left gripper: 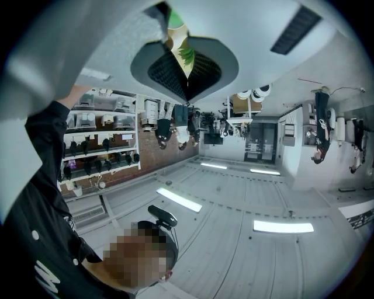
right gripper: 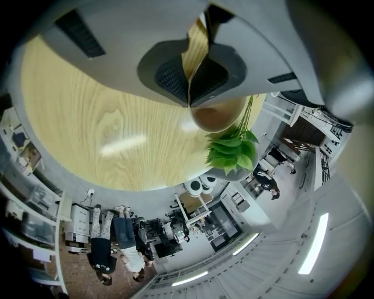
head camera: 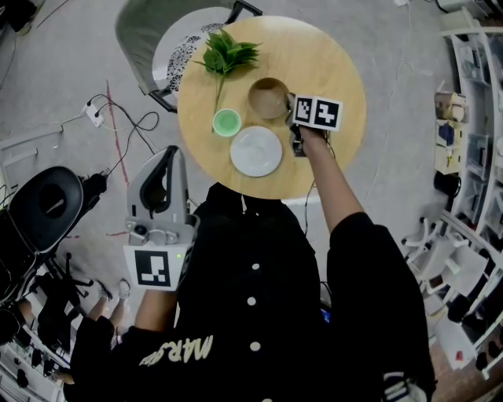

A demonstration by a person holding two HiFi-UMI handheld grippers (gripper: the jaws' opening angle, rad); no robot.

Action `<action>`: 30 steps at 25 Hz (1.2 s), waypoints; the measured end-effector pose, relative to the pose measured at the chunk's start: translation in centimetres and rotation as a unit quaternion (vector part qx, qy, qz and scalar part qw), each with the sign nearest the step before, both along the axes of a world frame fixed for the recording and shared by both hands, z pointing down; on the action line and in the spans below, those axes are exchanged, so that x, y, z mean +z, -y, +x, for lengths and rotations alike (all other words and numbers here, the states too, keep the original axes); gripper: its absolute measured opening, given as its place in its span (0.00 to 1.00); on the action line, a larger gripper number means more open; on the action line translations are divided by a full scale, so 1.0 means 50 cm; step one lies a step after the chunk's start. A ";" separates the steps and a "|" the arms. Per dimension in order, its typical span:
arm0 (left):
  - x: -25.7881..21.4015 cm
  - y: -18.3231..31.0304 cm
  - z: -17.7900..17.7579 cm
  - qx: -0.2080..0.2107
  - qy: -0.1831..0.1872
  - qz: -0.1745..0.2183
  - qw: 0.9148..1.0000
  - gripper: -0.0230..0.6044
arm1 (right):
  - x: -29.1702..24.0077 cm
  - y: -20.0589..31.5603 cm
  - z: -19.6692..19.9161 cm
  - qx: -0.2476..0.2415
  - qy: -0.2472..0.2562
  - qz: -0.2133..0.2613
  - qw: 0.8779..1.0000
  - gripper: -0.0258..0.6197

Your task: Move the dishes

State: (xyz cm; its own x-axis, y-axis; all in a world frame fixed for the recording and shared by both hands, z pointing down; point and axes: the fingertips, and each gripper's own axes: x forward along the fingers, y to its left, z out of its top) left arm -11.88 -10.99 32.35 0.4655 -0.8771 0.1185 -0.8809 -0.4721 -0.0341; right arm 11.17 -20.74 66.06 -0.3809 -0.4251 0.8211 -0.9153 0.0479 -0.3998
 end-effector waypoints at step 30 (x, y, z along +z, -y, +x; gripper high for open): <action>-0.047 -0.027 0.074 0.041 -0.002 0.032 0.999 0.04 | -0.079 -0.108 0.160 0.041 0.003 0.022 0.999 0.05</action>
State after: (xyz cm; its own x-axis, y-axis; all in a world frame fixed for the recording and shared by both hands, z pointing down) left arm -8.19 -9.62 30.01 0.5360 -0.8420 0.0618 -0.8397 -0.5392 -0.0636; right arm 19.15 -15.36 62.09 -0.3477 -0.4907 0.7989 -0.9147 -0.0094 -0.4039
